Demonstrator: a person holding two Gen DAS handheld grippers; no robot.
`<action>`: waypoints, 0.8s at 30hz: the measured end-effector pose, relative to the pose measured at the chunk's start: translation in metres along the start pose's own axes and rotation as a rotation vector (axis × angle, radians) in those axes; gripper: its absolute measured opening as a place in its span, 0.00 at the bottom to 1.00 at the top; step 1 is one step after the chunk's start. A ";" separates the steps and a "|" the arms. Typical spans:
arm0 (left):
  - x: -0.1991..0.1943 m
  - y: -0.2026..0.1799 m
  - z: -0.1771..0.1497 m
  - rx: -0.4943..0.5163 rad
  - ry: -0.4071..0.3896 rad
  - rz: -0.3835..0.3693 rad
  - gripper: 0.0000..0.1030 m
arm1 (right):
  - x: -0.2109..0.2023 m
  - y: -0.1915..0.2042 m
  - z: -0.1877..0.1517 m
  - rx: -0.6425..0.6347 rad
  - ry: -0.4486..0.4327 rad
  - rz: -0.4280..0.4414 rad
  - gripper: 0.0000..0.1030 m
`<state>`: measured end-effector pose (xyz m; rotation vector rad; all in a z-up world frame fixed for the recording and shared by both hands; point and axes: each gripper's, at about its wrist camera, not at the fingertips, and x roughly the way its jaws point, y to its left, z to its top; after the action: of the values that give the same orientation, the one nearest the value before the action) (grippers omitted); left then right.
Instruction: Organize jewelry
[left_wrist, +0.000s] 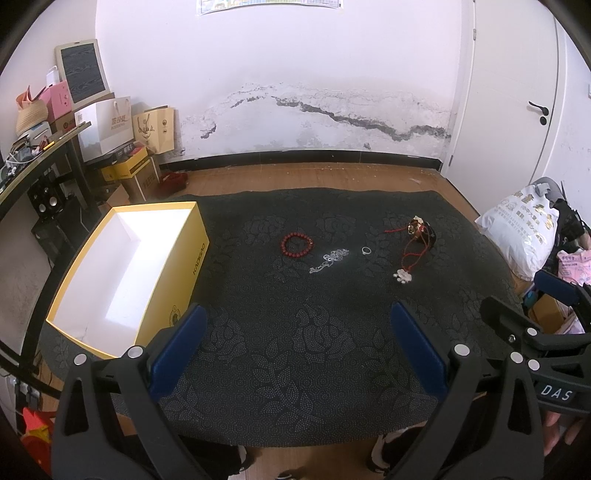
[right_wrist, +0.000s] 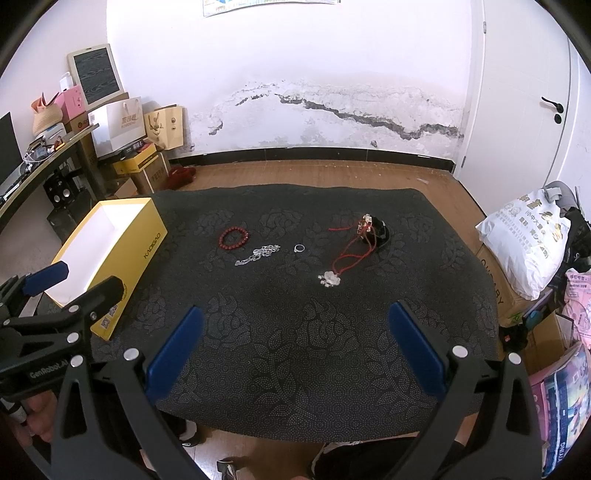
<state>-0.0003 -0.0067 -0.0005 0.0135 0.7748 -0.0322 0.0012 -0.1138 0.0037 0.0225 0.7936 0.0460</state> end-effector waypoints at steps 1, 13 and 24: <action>0.000 0.000 0.000 -0.001 -0.001 0.000 0.94 | 0.000 0.000 0.000 0.000 -0.001 0.000 0.94; -0.003 -0.001 0.002 0.008 0.003 -0.005 0.94 | -0.001 0.004 0.000 -0.001 -0.002 0.007 0.94; -0.002 0.000 0.001 0.008 0.003 -0.004 0.94 | -0.001 0.001 0.000 0.001 0.003 0.016 0.94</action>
<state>-0.0013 -0.0066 0.0020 0.0197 0.7774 -0.0395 0.0006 -0.1128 0.0040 0.0300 0.7968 0.0604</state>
